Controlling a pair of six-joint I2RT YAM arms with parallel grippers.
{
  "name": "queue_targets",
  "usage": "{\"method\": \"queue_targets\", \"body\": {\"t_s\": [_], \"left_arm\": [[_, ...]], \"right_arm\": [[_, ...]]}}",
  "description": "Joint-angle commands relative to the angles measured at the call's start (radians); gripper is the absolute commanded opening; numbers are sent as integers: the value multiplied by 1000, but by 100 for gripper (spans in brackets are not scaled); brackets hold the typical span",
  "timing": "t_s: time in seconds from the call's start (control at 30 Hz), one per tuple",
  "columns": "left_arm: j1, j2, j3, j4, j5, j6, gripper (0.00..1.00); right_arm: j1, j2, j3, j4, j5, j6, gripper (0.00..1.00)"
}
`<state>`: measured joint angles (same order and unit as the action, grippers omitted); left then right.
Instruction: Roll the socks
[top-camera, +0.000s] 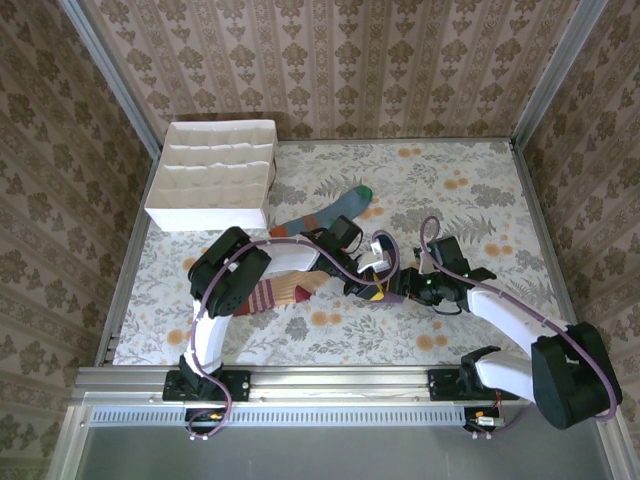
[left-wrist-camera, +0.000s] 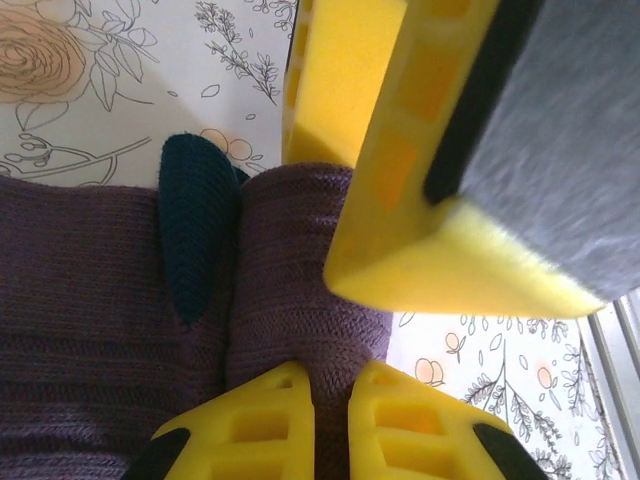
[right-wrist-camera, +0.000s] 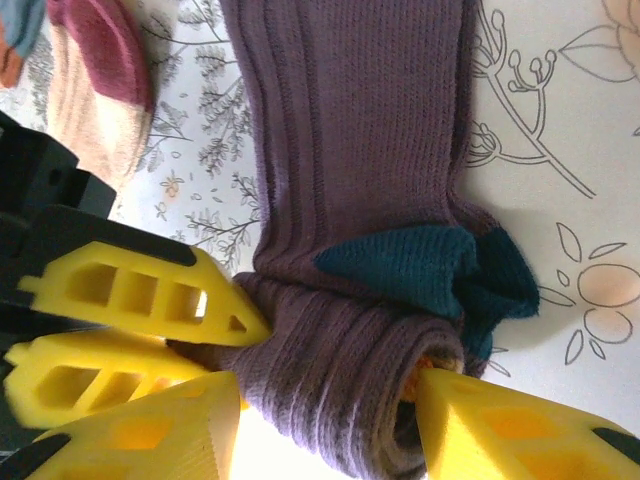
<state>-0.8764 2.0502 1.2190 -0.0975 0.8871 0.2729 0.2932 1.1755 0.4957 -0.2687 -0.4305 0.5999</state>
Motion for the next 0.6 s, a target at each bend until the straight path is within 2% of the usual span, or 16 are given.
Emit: {"method": "queue_targets", "body": {"t_s": [0.0,0.07,0.1,0.17,0.27,0.33,0.43,0.57], "left_arm": [[5,31,7,10,51,-61,0],[4,37,5,15,50,-60,0],[4,37,3,19,49,-60,0],[0,29,-8,25,30,-48,0],[-15,-23,-47,47,-52,14,1],[-40,-75,-82,56,-155,74,10],[-78,-155,-127,77,-322,176,15],[-134,-252,-234,206,-492,291,22]], "right_arm": [[12,46,-17,55,-19,-23,48],[14,81,-12,71,-20,-28,43],[14,96,-7,76,-24,-29,37],[17,130,9,60,-15,-26,20],[17,169,39,-19,34,-17,5],[17,193,61,-80,67,-15,2],[17,238,84,-151,104,-14,0],[16,267,96,-172,114,-3,0]]}}
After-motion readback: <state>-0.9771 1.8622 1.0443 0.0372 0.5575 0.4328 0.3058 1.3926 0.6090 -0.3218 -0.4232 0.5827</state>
